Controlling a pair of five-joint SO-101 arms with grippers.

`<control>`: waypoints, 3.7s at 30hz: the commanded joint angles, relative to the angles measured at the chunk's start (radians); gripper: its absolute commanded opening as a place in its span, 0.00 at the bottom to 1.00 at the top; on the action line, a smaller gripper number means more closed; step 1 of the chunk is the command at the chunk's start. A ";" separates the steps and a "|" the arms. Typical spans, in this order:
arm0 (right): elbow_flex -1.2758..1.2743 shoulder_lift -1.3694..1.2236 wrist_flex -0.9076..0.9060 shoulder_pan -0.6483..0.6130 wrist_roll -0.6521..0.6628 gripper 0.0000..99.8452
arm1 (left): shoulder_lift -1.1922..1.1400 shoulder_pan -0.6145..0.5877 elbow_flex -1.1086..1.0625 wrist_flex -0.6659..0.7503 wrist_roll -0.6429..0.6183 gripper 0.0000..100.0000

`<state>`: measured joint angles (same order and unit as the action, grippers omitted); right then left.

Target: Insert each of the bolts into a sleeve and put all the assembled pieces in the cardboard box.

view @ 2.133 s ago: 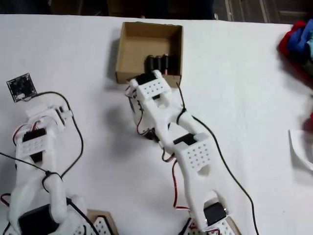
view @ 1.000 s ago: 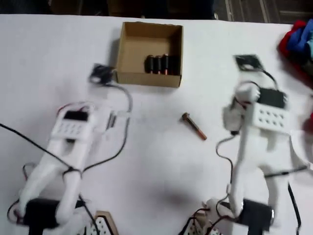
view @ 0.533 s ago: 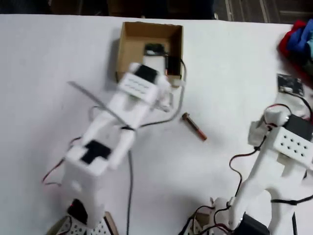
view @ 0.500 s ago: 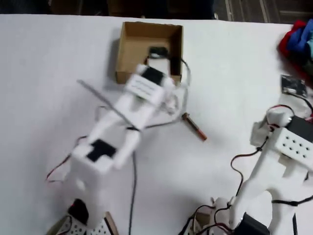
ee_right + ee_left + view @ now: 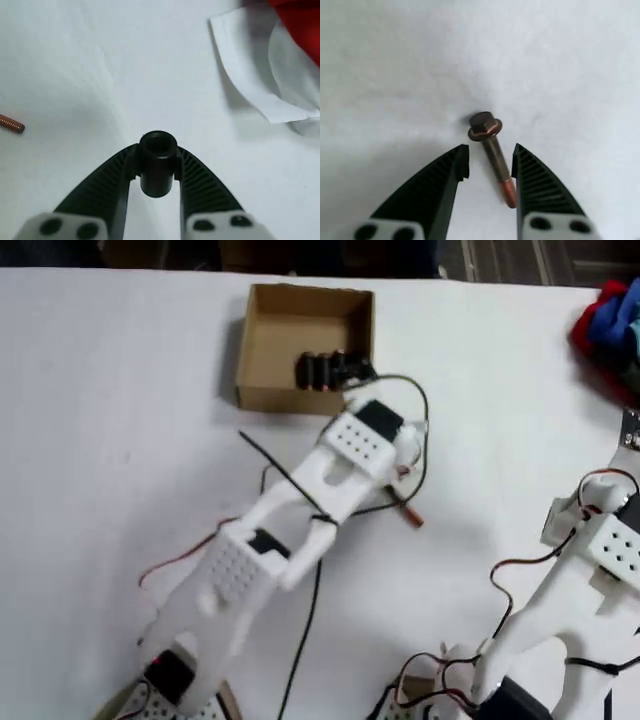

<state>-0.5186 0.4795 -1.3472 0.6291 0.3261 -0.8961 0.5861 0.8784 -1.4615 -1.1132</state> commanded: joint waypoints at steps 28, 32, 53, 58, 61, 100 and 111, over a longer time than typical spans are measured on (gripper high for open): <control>-0.011 0.038 0.044 -0.001 0.006 0.02 | -0.187 -0.264 0.153 -0.330 0.546 0.03; -0.012 0.038 0.044 -0.001 0.006 0.02 | -0.163 -0.379 0.157 -0.327 1.063 0.03; -0.239 0.139 0.208 -0.524 -0.081 0.02 | 0.758 -0.336 0.153 -0.322 1.270 0.03; -0.506 0.479 0.406 -0.699 -0.180 0.02 | 0.781 -0.336 0.156 -0.307 1.134 0.03; -0.689 0.699 0.584 -0.782 -0.175 0.02 | 0.784 -0.334 0.156 -0.267 1.106 0.03; -0.921 0.886 0.947 -0.992 -0.180 0.02 | 1.754 -0.336 -1.333 0.681 1.137 0.03; -1.115 0.885 1.379 -1.049 -0.172 0.02 | 1.513 -0.212 -1.274 0.867 0.971 0.03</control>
<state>-1.6310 1.3479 -0.0215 -0.4158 0.1542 0.6183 0.3468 -0.4964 -0.5685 -0.0560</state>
